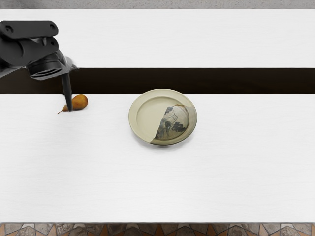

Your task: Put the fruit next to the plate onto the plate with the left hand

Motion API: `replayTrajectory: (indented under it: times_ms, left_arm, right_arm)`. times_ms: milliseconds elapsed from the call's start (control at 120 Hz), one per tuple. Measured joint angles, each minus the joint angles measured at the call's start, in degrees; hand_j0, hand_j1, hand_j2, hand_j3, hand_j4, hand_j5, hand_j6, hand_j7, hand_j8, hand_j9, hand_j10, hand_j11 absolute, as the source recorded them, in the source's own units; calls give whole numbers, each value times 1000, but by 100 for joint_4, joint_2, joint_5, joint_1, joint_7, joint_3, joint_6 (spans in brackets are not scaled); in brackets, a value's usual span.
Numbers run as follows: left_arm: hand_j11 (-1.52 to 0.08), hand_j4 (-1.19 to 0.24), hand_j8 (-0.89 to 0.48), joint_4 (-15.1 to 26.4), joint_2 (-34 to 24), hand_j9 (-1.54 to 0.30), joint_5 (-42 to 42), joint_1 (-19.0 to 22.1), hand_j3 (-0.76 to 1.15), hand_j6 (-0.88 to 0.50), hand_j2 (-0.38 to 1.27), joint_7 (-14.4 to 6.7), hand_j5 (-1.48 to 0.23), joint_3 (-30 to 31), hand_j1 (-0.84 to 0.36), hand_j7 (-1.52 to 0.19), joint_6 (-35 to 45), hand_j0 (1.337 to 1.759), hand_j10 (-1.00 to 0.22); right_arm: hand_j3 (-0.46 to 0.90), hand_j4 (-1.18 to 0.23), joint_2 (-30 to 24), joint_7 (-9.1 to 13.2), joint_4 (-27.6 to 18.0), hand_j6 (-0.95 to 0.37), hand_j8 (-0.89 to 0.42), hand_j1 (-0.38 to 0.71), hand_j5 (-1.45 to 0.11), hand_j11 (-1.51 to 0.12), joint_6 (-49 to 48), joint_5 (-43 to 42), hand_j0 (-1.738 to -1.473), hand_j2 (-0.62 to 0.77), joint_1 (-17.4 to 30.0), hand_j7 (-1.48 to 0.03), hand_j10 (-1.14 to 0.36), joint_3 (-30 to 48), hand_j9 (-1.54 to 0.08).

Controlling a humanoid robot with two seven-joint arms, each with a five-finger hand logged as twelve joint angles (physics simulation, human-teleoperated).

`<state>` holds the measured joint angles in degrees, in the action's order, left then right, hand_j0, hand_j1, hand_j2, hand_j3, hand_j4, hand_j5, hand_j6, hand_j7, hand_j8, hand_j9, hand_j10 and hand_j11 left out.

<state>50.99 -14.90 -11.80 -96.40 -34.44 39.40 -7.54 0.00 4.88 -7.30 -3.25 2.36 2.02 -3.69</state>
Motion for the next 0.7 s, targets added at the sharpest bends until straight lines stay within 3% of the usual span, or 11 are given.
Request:
replayTrajectory:
  times_ms: [475,700]
  left_arm:
    - [0,-2,-3,-211,321,0,482,333,0,-3,1,-56,0,2,349,0,814,1658,-2]
    - [0,-2,-3,-651,552,0,500,738,0,-3,1,-56,0,-24,349,0,909,1658,-2]
  right_arm:
    - [0,-24,0,0,0,-24,-24,-320,-31,-31,0,-1,-1658,-5,0,-31,-24,0,-31]
    - [0,-24,0,0,0,-24,-24,-320,-31,-31,0,0,-1658,-5,0,-31,-24,0,-31]
